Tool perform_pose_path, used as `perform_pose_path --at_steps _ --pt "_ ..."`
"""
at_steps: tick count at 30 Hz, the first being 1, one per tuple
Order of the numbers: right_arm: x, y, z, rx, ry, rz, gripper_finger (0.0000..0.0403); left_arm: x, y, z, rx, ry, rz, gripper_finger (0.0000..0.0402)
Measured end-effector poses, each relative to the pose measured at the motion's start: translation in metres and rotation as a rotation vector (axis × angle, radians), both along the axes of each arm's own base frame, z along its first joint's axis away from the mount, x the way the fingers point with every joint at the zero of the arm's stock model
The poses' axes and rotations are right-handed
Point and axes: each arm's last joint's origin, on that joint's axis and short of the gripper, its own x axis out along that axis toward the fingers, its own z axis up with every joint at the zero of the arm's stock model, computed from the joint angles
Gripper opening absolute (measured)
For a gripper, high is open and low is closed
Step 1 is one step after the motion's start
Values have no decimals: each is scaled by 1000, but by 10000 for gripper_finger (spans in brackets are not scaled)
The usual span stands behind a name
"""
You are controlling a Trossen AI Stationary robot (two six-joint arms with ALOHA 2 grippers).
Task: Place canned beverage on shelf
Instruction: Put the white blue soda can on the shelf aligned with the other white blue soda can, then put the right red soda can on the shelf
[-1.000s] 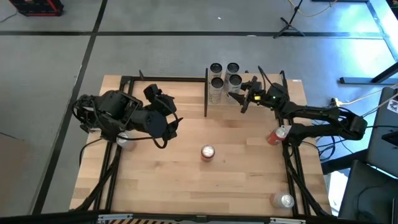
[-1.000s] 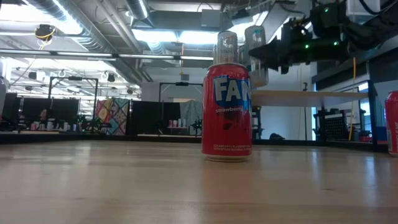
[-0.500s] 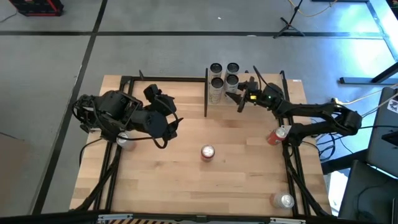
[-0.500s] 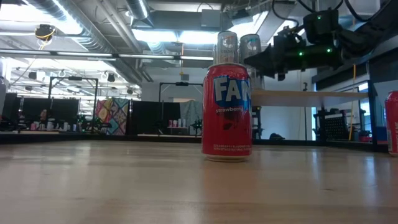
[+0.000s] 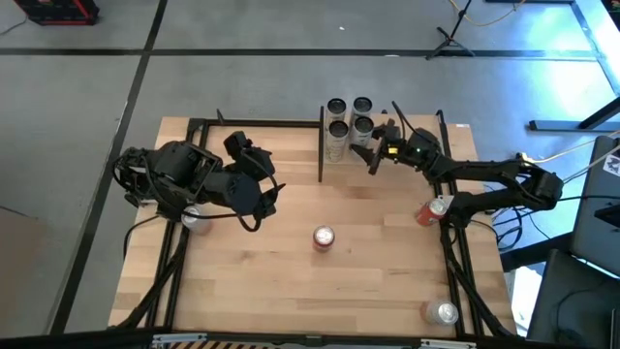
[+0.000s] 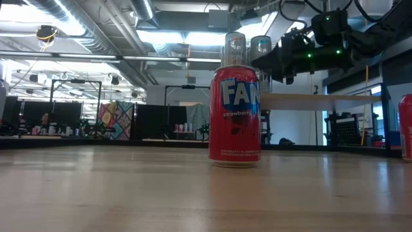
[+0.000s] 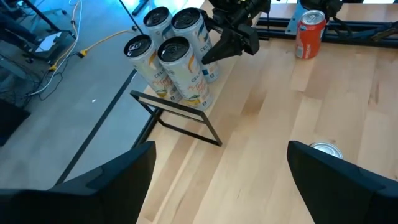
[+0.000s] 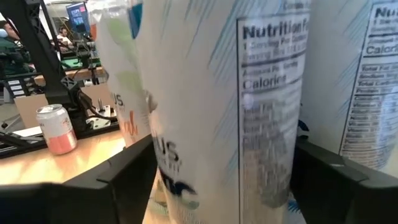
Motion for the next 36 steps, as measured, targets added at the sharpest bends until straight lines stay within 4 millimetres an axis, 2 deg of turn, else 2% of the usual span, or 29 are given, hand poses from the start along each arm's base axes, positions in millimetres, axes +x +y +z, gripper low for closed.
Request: perform_pose_path --at_steps 5,12,17,22,26,31,36 --pt "0 0 17 -11 -17 5 324 0 0 0 0 0 0 352" --pt "-12 8 51 -9 57 7 325 0 -1 0 5 5 -8 352" --pt "-27 17 95 -38 126 -4 325 0 -1 0 12 10 -14 352" --pt "-46 29 143 47 256 -1 326 1 -2 1 17 6 -28 352" --pt "-60 44 171 148 358 34 326 0 -4 1 18 6 -35 352" --pt "-75 70 194 279 422 111 326 -2 -11 1 17 4 -58 352" --pt "-76 96 200 385 462 263 326 -5 -19 1 1 -9 -76 352"
